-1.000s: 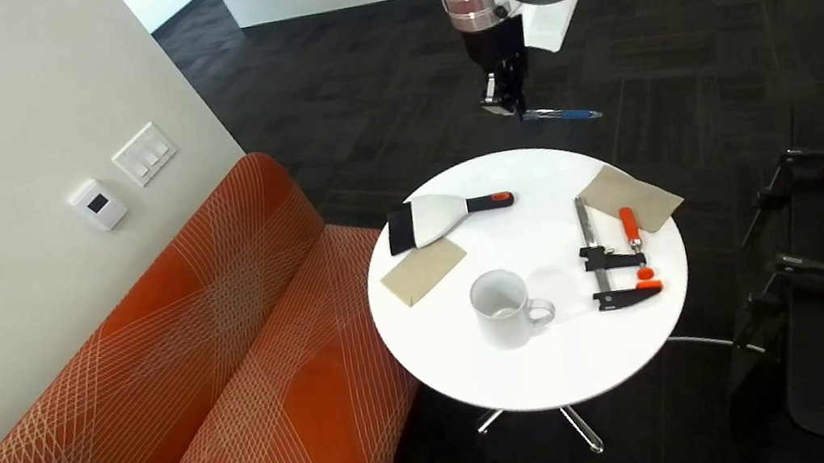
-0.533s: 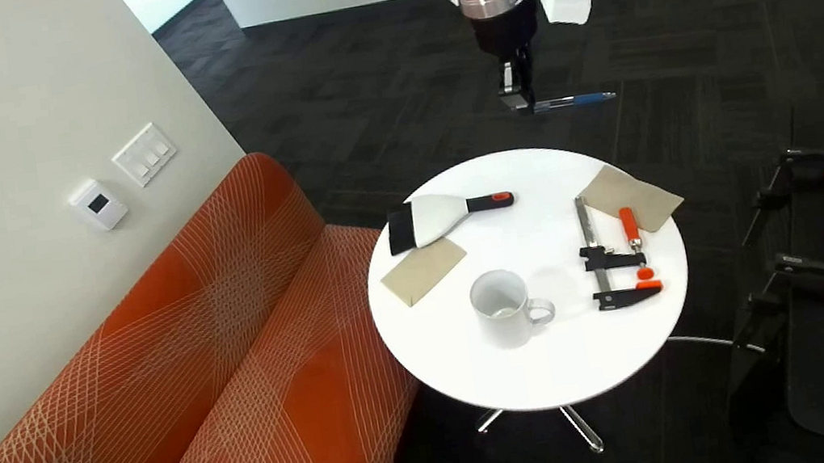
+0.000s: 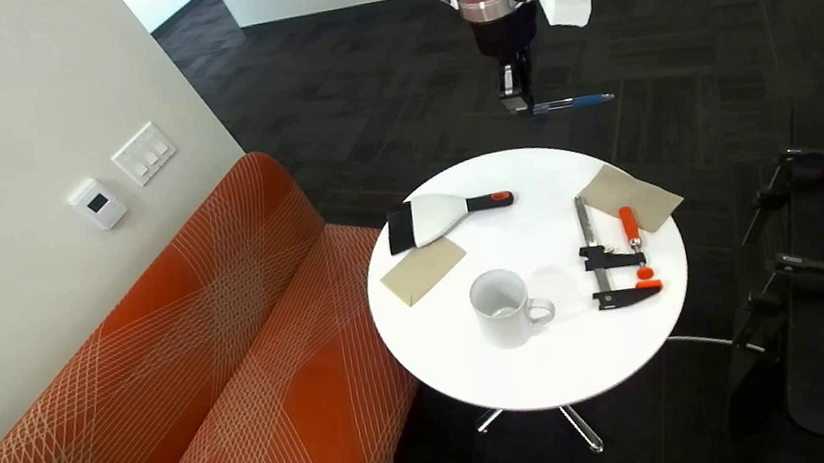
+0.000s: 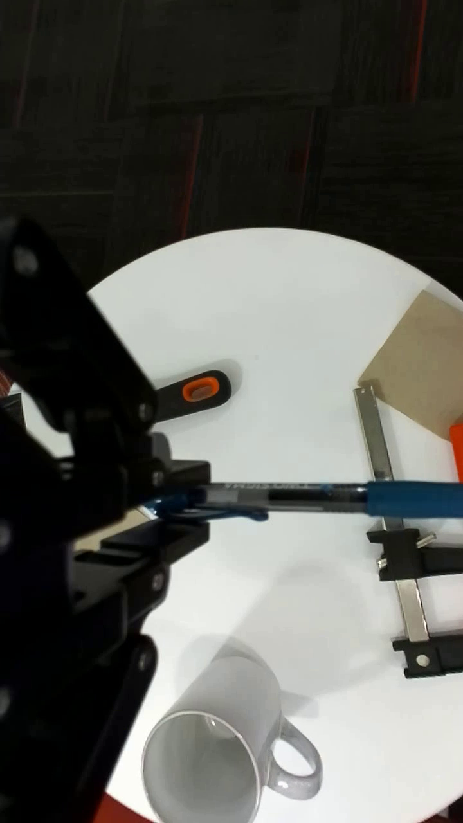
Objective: Pick the pen and put it in the cup
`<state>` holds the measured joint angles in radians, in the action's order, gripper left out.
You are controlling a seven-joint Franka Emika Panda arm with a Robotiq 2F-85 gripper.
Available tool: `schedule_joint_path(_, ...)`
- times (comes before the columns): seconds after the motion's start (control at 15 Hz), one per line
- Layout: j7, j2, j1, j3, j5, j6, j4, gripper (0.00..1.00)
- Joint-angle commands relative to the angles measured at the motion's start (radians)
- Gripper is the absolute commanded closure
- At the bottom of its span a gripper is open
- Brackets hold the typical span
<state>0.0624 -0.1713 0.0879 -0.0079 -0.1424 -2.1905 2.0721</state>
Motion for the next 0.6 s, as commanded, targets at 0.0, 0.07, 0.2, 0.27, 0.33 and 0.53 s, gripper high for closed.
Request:
schedule_joint_path(0.0,0.106,-0.018,-0.028,0.022,0.009,-0.046,-0.003,0.96)
schedule_joint_path(0.07,0.140,-0.022,-0.031,0.024,0.011,-0.061,-0.001,0.96)
schedule_joint_path(0.2,0.230,-0.034,-0.041,0.031,0.026,-0.100,0.000,0.96)
schedule_joint_path(0.27,0.284,-0.043,-0.048,0.038,0.039,-0.125,0.002,0.96)
schedule_joint_path(0.33,0.342,-0.051,-0.057,0.047,0.059,-0.148,0.002,0.96)
schedule_joint_path(0.53,0.548,-0.074,-0.095,0.093,0.168,-0.214,0.006,0.96)
